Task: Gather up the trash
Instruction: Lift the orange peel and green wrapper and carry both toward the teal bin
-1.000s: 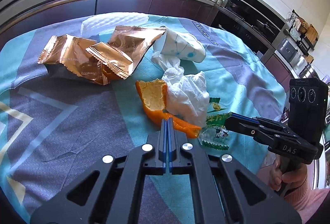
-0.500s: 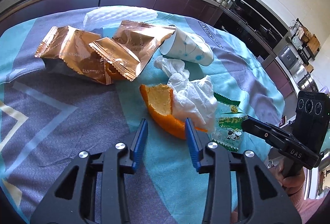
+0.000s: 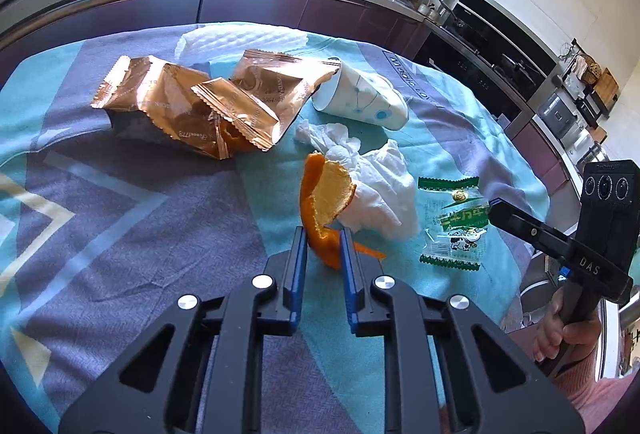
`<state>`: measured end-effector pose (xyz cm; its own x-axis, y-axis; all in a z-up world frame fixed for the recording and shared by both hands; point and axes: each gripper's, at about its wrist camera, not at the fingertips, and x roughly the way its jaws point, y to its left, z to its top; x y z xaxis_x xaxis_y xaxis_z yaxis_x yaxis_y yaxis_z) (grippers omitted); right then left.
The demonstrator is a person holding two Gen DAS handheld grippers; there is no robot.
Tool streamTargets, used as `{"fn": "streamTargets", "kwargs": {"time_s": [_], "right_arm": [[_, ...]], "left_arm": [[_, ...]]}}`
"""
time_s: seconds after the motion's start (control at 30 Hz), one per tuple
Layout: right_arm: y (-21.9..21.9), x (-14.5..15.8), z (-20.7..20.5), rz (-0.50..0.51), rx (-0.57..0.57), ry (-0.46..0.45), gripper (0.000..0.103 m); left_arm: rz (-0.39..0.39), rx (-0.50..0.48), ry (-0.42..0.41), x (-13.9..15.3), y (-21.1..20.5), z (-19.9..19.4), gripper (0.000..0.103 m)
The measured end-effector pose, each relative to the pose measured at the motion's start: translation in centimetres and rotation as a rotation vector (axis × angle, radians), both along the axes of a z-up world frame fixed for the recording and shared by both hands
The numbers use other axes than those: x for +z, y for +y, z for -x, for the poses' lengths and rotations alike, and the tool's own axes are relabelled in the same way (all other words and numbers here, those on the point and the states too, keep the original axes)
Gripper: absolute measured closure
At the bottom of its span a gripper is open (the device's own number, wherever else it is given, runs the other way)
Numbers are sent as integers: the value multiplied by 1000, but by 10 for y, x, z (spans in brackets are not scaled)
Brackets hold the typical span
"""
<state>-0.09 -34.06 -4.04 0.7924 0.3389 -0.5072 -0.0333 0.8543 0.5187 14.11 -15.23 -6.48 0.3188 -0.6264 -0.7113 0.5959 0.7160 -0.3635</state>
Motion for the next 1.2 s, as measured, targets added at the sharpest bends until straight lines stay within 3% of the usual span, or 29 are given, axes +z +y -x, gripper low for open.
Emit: {"fn": "streamTargets", "kwargs": {"time_s": [0.3, 0.37, 0.43, 0.5, 0.7, 0.8, 0.93, 1.2], "right_arm": [[11, 8, -3, 26, 14, -11, 99], [3, 5, -1, 24, -44, 4, 92], [-8, 1, 2, 21, -98, 24, 61], [-15, -6, 3, 26, -129, 49, 54], [-13, -24, -8, -15, -99, 97, 57], [-5, -27, -13, -14, -66, 106, 85], [-1, -22, -9, -9, -65, 89, 92], [3, 9, 3, -20, -48, 13, 94]], "left_arm": [[27, 66, -29, 13, 46, 10, 87], [31, 77, -37, 14, 56, 13, 87], [36, 86, -40, 15, 65, 14, 87], [40, 94, -38, 16, 73, 15, 88], [53, 113, -30, 13, 87, 16, 88], [49, 120, -37, 13, 93, 20, 87], [42, 130, -54, 16, 104, 25, 87], [63, 167, -71, 23, 131, 29, 88]]}}
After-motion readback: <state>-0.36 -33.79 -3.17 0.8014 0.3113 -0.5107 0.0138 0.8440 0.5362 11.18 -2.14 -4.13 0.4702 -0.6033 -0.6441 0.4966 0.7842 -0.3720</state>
